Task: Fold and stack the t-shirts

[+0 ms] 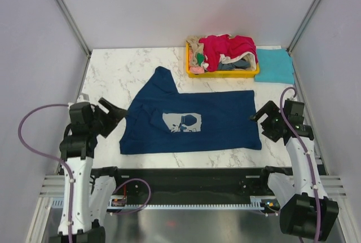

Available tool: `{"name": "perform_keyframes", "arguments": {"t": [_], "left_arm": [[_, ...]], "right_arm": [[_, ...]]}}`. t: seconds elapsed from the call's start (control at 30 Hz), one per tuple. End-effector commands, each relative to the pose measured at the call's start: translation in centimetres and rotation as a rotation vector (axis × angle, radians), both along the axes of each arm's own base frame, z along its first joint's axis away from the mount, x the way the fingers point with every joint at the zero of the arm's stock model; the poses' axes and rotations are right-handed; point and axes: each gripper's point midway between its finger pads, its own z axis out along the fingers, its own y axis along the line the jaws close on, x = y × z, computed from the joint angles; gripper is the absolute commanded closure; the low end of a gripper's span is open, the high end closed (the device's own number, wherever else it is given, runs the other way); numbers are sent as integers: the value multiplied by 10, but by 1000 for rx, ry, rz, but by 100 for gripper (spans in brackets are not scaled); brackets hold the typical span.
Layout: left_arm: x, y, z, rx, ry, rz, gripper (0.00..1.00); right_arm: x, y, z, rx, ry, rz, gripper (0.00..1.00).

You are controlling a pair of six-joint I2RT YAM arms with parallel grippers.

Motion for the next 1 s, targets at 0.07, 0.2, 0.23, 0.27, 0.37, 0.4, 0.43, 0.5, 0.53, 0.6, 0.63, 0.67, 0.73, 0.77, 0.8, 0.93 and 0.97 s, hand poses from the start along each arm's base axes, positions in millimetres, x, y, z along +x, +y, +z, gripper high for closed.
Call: {"name": "perform_keyframes", "arguments": {"t": [0.07, 0.2, 0.23, 0.27, 0.37, 0.4, 0.43, 0.5, 0.53, 0.6, 0.63, 0.67, 0.73, 0.77, 0.8, 0.93, 0.97], "left_arm": [[126, -5, 19, -12, -138, -83, 22], [224, -17, 7, 20, -113, -192, 23], [263, -22, 2, 43, -110, -245, 24], [283, -26, -7, 56, -99, -284, 24], [345, -39, -37, 78, -31, -417, 24], [357, -42, -42, 68, -15, -442, 24], [384, -42, -17, 83, -89, -451, 25], [404, -48, -63, 48, -39, -474, 27], [418, -49, -53, 51, -86, -468, 29], [435, -52, -89, 27, -79, -476, 34], [442, -54, -90, 11, -100, -472, 34], [442, -75, -102, -9, -95, -507, 34], [445, -88, -129, -39, -82, -515, 35], [445, -93, -136, -50, -73, -518, 35], [443, -104, -149, -67, -53, -525, 35], [432, -135, -167, -75, -25, -578, 37], [430, -136, -169, -57, -17, -572, 37]], "right_arm": [[40, 53, 3, 118, -67, 242, 2], [50, 73, 17, 58, -94, 351, 2], [52, 73, 25, 40, -117, 363, 2], [53, 72, 29, 30, -126, 365, 2], [51, 70, 38, 11, -141, 370, 2], [50, 72, 40, 16, -144, 378, 2], [48, 72, 43, 12, -140, 390, 2], [42, 71, 44, 0, -121, 403, 2], [40, 70, 46, -11, -128, 405, 2], [35, 66, 45, -30, -126, 407, 2], [31, 67, 46, -31, -129, 409, 2], [30, 66, 46, -34, -130, 411, 2], [25, 66, 41, -33, -111, 416, 2], [25, 65, 40, -36, -104, 417, 2], [22, 64, 37, -41, -91, 417, 2], [20, 59, 29, -69, -74, 410, 2], [20, 58, 28, -74, -70, 408, 2]]}}
